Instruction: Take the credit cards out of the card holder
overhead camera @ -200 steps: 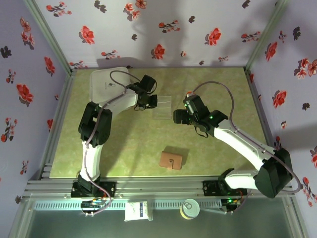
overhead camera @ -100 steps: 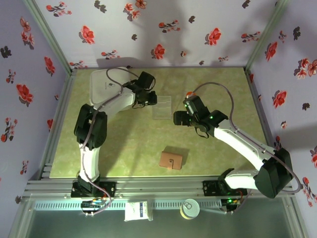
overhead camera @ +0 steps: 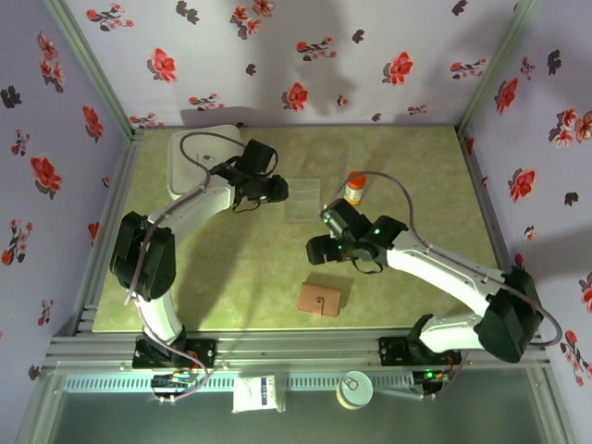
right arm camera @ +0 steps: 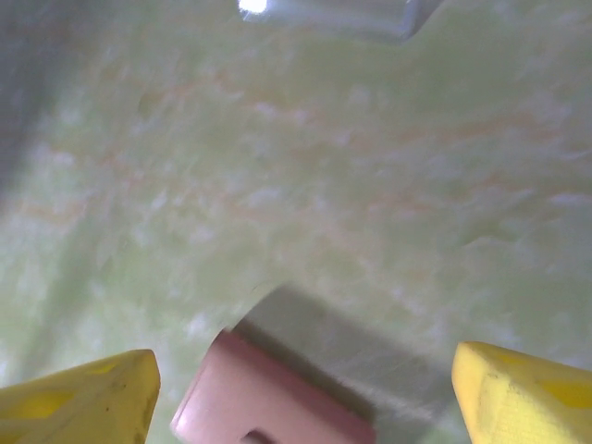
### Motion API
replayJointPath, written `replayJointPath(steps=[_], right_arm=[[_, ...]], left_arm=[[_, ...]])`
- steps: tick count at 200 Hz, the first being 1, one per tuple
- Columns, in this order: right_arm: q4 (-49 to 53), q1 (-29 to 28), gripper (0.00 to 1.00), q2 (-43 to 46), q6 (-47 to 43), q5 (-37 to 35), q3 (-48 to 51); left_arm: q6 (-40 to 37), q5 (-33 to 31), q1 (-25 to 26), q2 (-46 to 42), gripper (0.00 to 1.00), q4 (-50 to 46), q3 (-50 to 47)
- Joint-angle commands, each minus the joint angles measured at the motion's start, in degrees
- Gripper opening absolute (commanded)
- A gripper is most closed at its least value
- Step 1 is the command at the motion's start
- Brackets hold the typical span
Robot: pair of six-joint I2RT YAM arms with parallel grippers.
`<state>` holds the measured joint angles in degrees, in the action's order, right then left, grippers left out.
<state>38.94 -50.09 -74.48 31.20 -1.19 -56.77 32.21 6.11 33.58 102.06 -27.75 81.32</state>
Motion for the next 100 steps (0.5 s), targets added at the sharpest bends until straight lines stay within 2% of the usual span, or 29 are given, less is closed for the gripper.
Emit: replayJointPath(steps=[1,30,57,100], right_arm=[[-0.1,-4.9,0.84,-0.6,7.2,2.0,3.1],[-4.2,-12.3,0.84,-2.3,14.5,2.2,5.9],[-6.1,-18.6,0.85,-4.7,19.0,1.9,7.1],[-9.3,-25.7,0.88,-8.7,25.1,2.8,9.2]], left_arm=[[-0.7,2.0,-0.3,-3.3,0.31,3.5,-3.5],[1.3,5.4,-0.2,-4.8,0.36,9.0,-9.1],[2.5,5.4,-0.3,-6.6,0.37,13.2,-15.2],[4.6,7.1,-0.2,-9.2,0.38,18.0,-21.8]])
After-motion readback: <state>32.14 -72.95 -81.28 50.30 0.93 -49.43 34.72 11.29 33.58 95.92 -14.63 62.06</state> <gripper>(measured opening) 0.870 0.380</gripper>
